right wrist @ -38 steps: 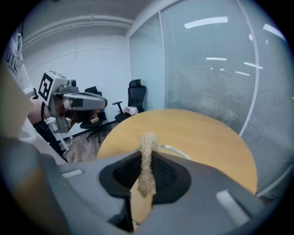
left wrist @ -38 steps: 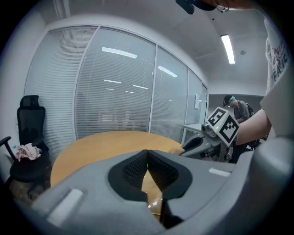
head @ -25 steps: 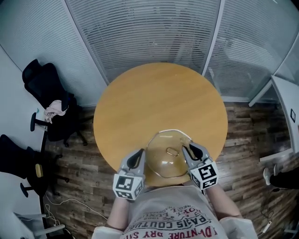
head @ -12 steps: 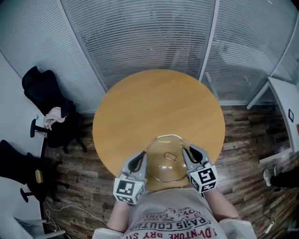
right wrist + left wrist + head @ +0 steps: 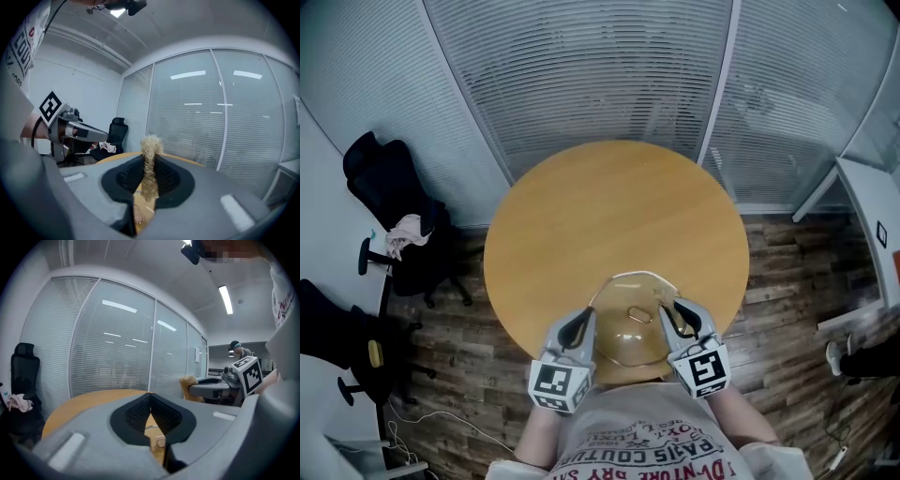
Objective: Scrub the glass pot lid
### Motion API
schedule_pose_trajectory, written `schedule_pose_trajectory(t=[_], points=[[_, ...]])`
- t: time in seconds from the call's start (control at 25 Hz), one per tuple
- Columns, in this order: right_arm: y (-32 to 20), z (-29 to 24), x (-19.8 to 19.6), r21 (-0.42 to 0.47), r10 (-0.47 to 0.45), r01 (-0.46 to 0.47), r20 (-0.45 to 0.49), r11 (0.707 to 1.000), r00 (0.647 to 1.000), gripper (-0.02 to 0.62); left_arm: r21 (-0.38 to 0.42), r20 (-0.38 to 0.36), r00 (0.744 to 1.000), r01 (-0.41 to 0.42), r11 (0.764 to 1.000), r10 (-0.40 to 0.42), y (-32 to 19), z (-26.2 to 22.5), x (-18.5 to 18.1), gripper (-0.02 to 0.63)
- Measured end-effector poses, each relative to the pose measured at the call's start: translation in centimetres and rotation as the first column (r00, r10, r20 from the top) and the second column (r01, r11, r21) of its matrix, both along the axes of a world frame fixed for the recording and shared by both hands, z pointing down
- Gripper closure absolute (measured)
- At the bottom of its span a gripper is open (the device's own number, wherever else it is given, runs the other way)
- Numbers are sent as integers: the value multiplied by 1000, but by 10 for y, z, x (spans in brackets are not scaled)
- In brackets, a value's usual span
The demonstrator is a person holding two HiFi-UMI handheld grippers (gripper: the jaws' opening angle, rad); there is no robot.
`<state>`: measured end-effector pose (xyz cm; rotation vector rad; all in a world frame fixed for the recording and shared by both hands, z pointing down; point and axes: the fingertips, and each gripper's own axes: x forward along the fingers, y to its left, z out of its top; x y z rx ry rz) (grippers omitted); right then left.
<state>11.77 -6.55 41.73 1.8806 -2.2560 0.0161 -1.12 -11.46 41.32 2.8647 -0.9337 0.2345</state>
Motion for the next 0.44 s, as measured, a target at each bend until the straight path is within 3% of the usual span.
schedule_pose_trajectory(t=[0.44], points=[[-1,8,6,-19,19,-19,50,1000,999,535,5,-1,1000,6,1000,-6,3,1,5,600]])
